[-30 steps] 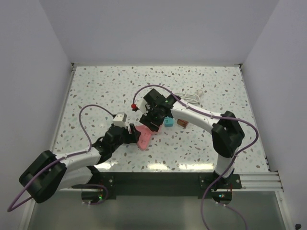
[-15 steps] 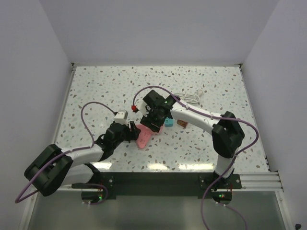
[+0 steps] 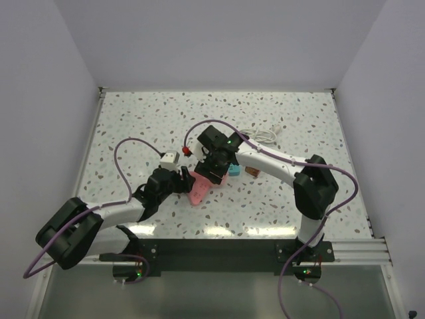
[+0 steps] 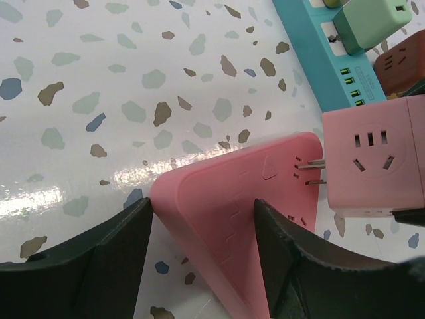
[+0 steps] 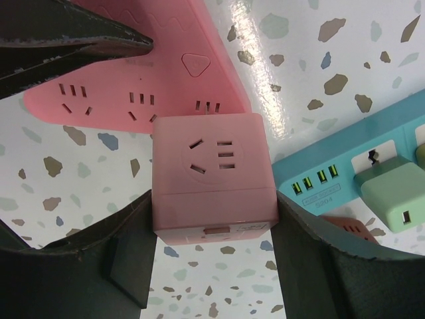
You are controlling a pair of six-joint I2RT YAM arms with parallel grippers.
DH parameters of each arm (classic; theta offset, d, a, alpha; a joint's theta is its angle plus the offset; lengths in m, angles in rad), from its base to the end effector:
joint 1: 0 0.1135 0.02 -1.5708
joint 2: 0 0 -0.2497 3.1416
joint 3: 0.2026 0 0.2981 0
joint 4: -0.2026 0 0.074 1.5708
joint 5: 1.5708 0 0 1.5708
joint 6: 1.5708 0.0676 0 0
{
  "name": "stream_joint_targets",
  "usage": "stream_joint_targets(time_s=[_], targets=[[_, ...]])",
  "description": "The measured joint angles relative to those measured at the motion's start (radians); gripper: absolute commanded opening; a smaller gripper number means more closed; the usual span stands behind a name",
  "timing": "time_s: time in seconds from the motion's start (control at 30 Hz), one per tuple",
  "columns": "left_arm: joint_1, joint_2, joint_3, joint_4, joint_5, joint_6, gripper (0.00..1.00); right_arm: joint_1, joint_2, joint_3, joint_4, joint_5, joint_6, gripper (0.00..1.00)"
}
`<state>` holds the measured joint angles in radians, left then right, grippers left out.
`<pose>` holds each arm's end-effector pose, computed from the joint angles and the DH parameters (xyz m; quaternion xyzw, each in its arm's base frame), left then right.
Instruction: Insert the plug
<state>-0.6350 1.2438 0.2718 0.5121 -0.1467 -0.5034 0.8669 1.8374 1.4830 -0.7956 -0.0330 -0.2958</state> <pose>0.2314 -0.1582 0.0801 0.0172 0.8481 -0.2310 0.4765 0.2820 0.3356 0.1801 -0.5398 0.8153 0.0743 0.1958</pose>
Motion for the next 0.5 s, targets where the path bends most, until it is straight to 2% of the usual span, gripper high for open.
stream_joint_targets(time_s=[0.5], targets=[[0.000, 0.000, 0.002, 0.007, 0.004, 0.017, 0.64, 0.007, 0.061, 0.097, -0.087, 0.022, 0.032, 0.00]])
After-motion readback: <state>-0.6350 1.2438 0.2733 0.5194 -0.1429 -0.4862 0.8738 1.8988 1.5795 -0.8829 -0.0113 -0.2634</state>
